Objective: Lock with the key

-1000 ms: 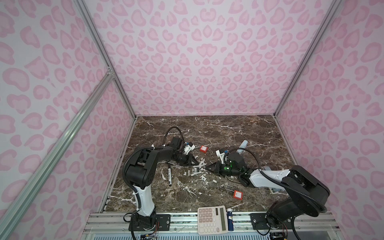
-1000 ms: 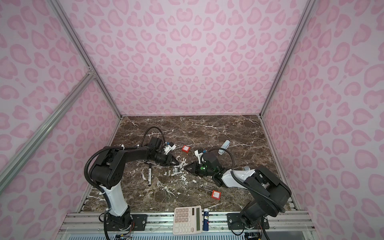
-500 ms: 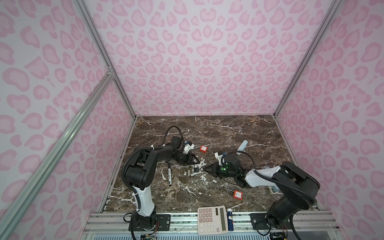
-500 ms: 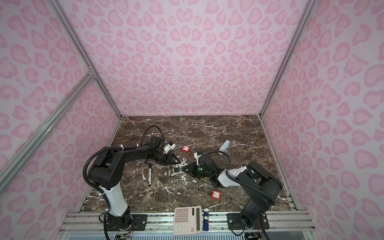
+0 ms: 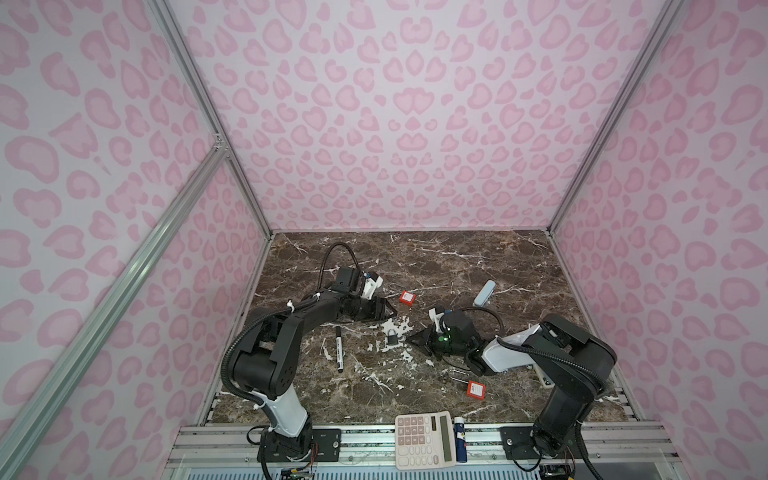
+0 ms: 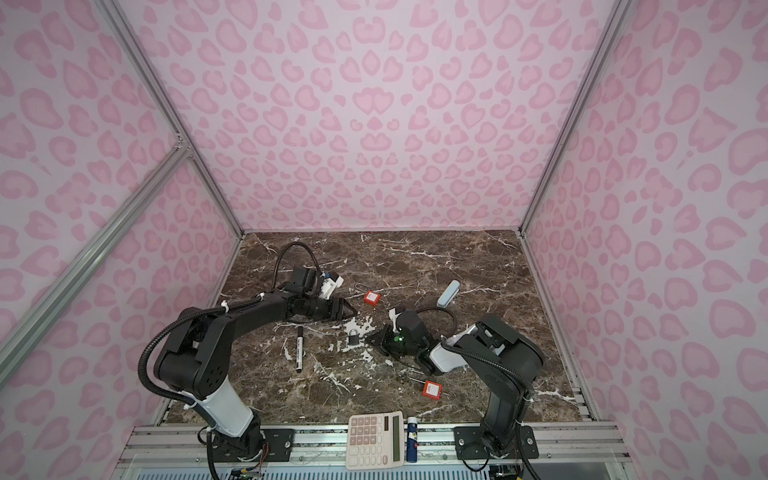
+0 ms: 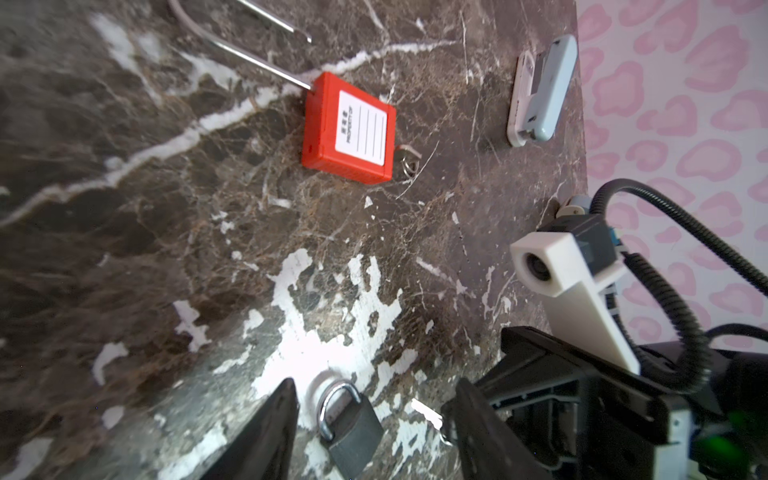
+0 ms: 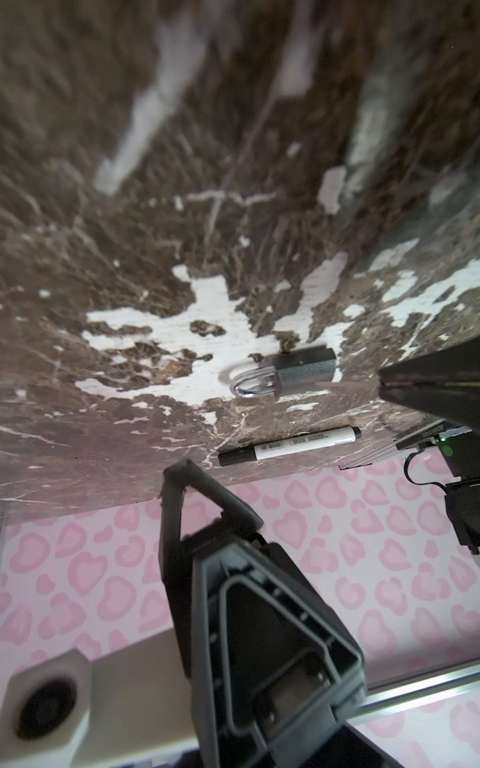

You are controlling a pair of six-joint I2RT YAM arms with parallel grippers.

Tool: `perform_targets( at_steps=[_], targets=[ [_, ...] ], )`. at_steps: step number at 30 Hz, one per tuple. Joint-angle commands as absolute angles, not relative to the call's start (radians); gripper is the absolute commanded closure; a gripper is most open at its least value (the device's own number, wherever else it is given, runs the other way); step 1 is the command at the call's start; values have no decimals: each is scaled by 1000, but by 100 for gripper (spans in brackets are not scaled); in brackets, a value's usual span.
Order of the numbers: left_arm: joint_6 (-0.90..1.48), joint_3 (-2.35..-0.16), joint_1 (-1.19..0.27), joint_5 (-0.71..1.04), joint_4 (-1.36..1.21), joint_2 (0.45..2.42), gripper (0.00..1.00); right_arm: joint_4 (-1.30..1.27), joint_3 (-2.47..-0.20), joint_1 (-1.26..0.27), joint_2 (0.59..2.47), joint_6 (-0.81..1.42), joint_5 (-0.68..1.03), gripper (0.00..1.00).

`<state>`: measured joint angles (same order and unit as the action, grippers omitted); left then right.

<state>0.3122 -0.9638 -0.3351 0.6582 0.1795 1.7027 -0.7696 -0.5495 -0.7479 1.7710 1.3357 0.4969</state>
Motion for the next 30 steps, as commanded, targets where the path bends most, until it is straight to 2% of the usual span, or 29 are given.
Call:
perform_targets(
  at_steps=[1, 11, 26, 28, 30],
  targets=[
    [331, -961, -340, 595, 190, 1654, 39, -816, -556, -750, 1789, 1352, 463, 100],
    [388, -919, -363, 481, 229, 1486, 38, -821, -574, -765, 1831, 1376, 404, 100],
    [400, -922, -383, 486, 240, 1455, 39, -894, -564, -774, 1892, 1422, 379, 100],
    [403, -923, -385, 485, 239, 1458, 39, -891, -563, -773, 1896, 1425, 377, 98],
    [407, -923, -386, 489, 235, 1459, 39, -904, -563, -773, 1903, 1430, 377, 91]
  ],
)
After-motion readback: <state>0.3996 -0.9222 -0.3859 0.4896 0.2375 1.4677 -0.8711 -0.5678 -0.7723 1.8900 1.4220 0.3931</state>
